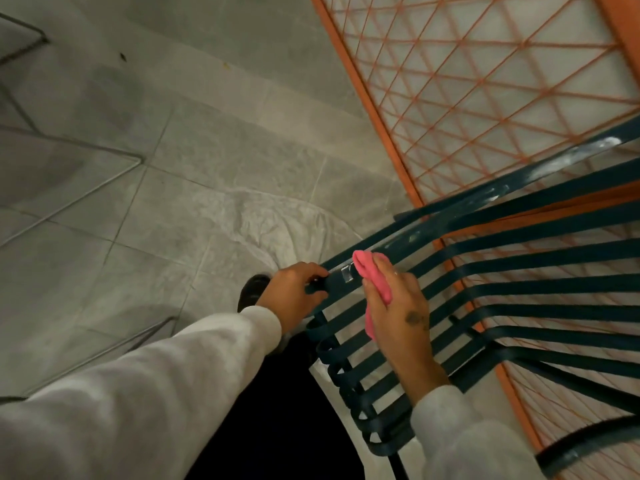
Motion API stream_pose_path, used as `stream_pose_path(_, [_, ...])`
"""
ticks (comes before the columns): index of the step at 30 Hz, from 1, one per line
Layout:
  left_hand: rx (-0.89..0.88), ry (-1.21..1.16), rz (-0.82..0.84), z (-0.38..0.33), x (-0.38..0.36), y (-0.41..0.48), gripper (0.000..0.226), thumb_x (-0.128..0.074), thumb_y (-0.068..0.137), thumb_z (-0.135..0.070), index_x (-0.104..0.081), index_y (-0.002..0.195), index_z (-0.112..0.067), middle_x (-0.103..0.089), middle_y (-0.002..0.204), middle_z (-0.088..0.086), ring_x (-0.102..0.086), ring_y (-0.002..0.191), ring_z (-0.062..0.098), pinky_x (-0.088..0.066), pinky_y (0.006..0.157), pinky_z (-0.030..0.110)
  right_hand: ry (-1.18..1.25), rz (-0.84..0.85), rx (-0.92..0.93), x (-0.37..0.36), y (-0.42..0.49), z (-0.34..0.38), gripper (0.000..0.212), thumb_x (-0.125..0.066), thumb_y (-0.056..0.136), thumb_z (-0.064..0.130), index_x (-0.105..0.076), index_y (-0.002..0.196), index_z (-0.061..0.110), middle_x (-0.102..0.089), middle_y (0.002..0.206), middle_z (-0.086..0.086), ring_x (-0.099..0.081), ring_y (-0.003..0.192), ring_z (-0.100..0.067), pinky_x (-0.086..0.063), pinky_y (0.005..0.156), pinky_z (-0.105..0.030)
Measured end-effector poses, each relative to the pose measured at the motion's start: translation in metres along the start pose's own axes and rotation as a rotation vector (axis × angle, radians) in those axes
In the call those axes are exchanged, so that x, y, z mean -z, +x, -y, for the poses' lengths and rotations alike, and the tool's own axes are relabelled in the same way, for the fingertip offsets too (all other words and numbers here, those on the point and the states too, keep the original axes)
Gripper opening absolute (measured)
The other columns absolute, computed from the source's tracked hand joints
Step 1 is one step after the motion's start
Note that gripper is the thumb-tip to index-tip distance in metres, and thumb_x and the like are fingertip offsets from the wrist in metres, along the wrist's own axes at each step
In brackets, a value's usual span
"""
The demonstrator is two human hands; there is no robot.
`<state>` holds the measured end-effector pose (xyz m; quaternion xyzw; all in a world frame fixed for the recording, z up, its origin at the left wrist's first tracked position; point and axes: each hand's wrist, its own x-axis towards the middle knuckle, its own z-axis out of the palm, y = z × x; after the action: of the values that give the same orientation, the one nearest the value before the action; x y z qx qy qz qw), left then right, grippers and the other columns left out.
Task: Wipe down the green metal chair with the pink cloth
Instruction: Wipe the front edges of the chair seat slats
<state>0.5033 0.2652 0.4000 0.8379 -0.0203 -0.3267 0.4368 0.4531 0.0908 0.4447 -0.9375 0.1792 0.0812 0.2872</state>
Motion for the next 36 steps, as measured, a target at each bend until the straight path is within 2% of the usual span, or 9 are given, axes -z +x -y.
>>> stream_pose_path(4, [-0.002, 0.024, 0.004, 0.005, -0.001, 0.007, 0.034, -0.071, 0.083, -0.011, -0.067, 0.117, -0.014, -0.068, 0.113, 0.006, -0.064, 0.102, 0.020, -0.045, 0.089, 0.020, -0.085, 0.101, 0.067, -0.018, -0.002, 0.000, 0.045, -0.056, 0.097, 0.027, -0.049, 0.141, 0.028, -0.057, 0.117, -0.005, -0.055, 0.088, -0.010, -0.051, 0.080, -0.021])
stream_pose_path(8, [-0.003, 0.023, 0.024, 0.008, -0.001, 0.011, 0.033, -0.071, 0.084, -0.010, -0.067, 0.117, -0.015, -0.072, 0.109, 0.004, -0.065, 0.101, 0.017, -0.041, 0.085, 0.012, -0.051, 0.182, 0.136, -0.031, -0.011, -0.001, 0.045, -0.062, 0.094, 0.018, -0.055, 0.137, 0.026, -0.059, 0.127, -0.004, -0.063, 0.090, -0.012, -0.056, 0.086, -0.024])
stream_pose_path(13, [0.026, -0.028, 0.076, 0.014, 0.001, 0.014, 0.033, -0.071, 0.085, -0.015, -0.066, 0.118, -0.019, -0.071, 0.107, 0.001, -0.065, 0.099, 0.013, -0.047, 0.088, 0.017, -0.116, 0.177, 0.115, -0.017, -0.002, -0.010, 0.042, -0.056, 0.097, 0.023, -0.054, 0.138, 0.029, -0.060, 0.113, -0.001, -0.050, 0.079, -0.005, -0.043, 0.078, -0.004])
stream_pose_path(16, [0.063, -0.072, 0.076, 0.016, 0.000, 0.015, 0.031, -0.072, 0.085, -0.016, -0.067, 0.115, -0.023, -0.067, 0.102, -0.007, -0.064, 0.096, 0.009, -0.051, 0.088, 0.020, -0.067, 0.094, 0.080, -0.019, 0.007, -0.004, 0.041, -0.057, 0.097, 0.019, -0.054, 0.138, 0.023, -0.059, 0.126, -0.004, -0.058, 0.089, -0.009, -0.052, 0.091, -0.022])
stream_pose_path(20, [0.044, -0.090, 0.078, 0.017, -0.001, 0.016, 0.028, -0.074, 0.082, -0.015, -0.069, 0.109, -0.022, -0.072, 0.097, -0.007, -0.068, 0.093, 0.010, -0.055, 0.091, 0.029, -0.142, 0.242, 0.208, -0.032, -0.009, 0.004, 0.048, -0.061, 0.094, 0.012, -0.052, 0.140, 0.023, -0.056, 0.131, -0.011, -0.066, 0.091, -0.022, -0.061, 0.077, -0.035])
stream_pose_path(24, [0.059, -0.096, 0.115, 0.019, 0.000, 0.018, 0.031, -0.073, 0.084, -0.018, -0.067, 0.114, -0.021, -0.072, 0.104, -0.005, -0.066, 0.097, 0.009, -0.053, 0.095, 0.027, -0.129, 0.301, 0.172, -0.015, -0.006, -0.007, 0.041, -0.055, 0.096, 0.023, -0.056, 0.136, 0.031, -0.058, 0.123, -0.002, -0.062, 0.088, -0.012, -0.057, 0.084, -0.028])
stream_pose_path(28, [0.090, -0.105, 0.147, 0.021, 0.002, 0.020, 0.032, -0.071, 0.086, -0.019, -0.065, 0.117, -0.025, -0.068, 0.108, -0.006, -0.064, 0.102, 0.011, -0.050, 0.095, 0.025, -0.084, 0.199, 0.145, 0.015, 0.018, 0.003, 0.040, -0.059, 0.094, 0.023, -0.058, 0.133, 0.030, -0.054, 0.114, 0.000, -0.048, 0.076, 0.001, -0.045, 0.068, -0.008])
stream_pose_path(31, [0.088, -0.097, 0.149, 0.022, 0.002, 0.020, 0.032, -0.071, 0.086, -0.021, -0.065, 0.117, -0.025, -0.069, 0.111, -0.003, -0.064, 0.103, 0.013, -0.051, 0.096, 0.028, -0.135, 0.150, 0.212, 0.025, 0.045, 0.023, 0.037, -0.061, 0.092, 0.012, -0.063, 0.124, 0.030, -0.037, 0.143, 0.000, -0.052, 0.093, -0.006, -0.048, 0.087, -0.014])
stream_pose_path(36, [0.089, -0.087, 0.128, 0.024, 0.000, 0.021, 0.033, -0.072, 0.084, -0.021, -0.066, 0.117, -0.025, -0.070, 0.109, -0.003, -0.065, 0.101, 0.012, -0.051, 0.095, 0.027, -0.345, 0.416, 0.202, 0.007, 0.061, 0.028, 0.043, -0.055, 0.091, 0.005, -0.060, 0.128, 0.025, -0.048, 0.139, 0.000, -0.056, 0.114, -0.023, -0.048, 0.094, -0.031])
